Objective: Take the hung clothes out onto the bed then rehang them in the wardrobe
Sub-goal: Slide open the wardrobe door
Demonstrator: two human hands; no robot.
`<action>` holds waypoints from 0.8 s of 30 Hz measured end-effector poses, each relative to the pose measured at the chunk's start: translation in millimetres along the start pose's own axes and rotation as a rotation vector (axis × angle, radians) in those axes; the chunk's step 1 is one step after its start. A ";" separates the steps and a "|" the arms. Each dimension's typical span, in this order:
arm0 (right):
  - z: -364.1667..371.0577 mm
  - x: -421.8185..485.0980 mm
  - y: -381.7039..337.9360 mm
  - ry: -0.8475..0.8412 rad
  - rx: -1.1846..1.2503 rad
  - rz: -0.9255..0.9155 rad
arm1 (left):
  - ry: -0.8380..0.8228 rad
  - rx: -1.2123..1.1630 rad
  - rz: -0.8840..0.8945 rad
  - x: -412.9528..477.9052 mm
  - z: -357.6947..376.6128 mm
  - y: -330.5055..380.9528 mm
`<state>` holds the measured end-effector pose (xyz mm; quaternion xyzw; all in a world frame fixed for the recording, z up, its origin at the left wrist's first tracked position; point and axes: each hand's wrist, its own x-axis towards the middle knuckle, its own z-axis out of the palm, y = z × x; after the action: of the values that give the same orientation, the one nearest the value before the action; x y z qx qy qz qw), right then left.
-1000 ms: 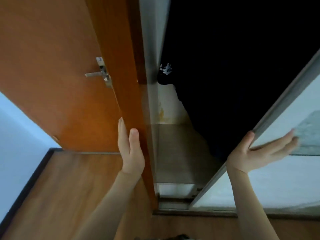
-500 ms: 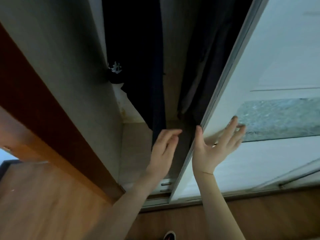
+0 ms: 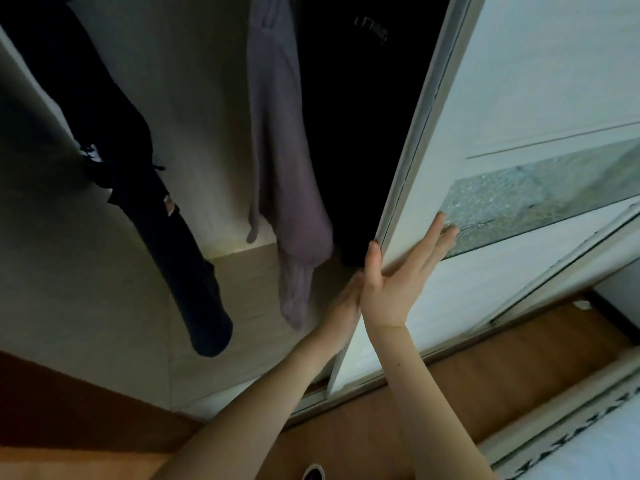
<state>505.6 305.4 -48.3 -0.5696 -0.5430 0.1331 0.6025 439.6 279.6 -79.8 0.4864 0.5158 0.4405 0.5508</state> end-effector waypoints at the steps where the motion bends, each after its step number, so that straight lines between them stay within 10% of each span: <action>1: -3.0 5.2 5.2 0.012 0.001 0.001 | -0.015 -0.021 -0.002 5.0 5.8 1.9; 24: -72.7 130.7 99.9 0.175 -0.071 -0.001 | -0.094 -0.020 0.011 116.4 137.9 9.7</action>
<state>658.9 399.4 -48.3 -0.5999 -0.4929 0.0630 0.6270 586.5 384.6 -87.2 0.5040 0.4822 0.4252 0.5768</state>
